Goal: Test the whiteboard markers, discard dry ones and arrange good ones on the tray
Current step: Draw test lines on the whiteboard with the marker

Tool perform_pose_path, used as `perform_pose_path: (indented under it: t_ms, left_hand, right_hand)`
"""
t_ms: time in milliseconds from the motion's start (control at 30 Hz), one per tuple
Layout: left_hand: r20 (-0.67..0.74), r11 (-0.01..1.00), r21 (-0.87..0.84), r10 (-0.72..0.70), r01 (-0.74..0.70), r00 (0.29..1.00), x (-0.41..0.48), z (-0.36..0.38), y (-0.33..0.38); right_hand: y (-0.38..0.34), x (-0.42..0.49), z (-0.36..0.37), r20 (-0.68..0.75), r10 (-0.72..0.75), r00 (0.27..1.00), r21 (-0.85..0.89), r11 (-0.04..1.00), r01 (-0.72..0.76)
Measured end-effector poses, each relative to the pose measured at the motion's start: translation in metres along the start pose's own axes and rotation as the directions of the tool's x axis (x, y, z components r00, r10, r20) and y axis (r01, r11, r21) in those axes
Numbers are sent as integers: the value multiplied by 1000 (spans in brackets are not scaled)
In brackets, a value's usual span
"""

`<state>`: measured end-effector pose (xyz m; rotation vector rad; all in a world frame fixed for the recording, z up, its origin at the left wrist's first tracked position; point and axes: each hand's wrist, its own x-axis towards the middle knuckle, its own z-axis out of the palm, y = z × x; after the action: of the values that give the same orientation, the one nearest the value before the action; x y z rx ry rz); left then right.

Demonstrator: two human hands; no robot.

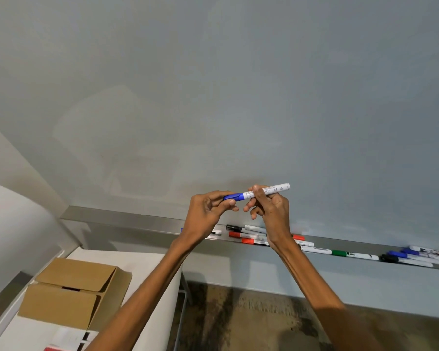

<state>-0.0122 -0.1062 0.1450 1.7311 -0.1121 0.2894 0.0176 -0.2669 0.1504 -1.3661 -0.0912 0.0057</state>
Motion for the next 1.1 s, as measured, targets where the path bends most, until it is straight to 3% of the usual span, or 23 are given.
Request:
perform_pose_path:
  t_ms: [367, 567, 733, 833, 900, 1000, 1100]
  left_hand:
    - [2, 990, 113, 83, -83, 997, -9, 10, -9]
    - [182, 949, 308, 11, -68, 983, -8, -25, -35]
    - [114, 919, 394, -26, -21, 993, 3, -55, -55]
    - [67, 885, 465, -28, -6, 997, 9, -72, -69]
    - [57, 845, 534, -39, 2, 998, 13, -81, -83]
    - [53, 772, 636, -77, 26, 996, 17, -89, -106]
    - [21, 722, 688, -122, 74, 992, 15, -90, -129]
  right_hand:
    - [17, -9, -1, -115, 88, 989, 85, 993, -78]
    - [30, -9, -7, 33, 230, 973, -81, 971, -227]
    - [43, 4, -11, 36, 320, 947, -61, 946, -317]
    - [54, 18, -16, 37, 307, 951, -131, 945, -300]
    - [67, 25, -14, 72, 274, 959, -279, 929, -244]
    - [96, 34, -5, 111, 182, 977, -572, 815, -87]
    - [129, 40, 6, 186, 110, 976, -692, 720, 51]
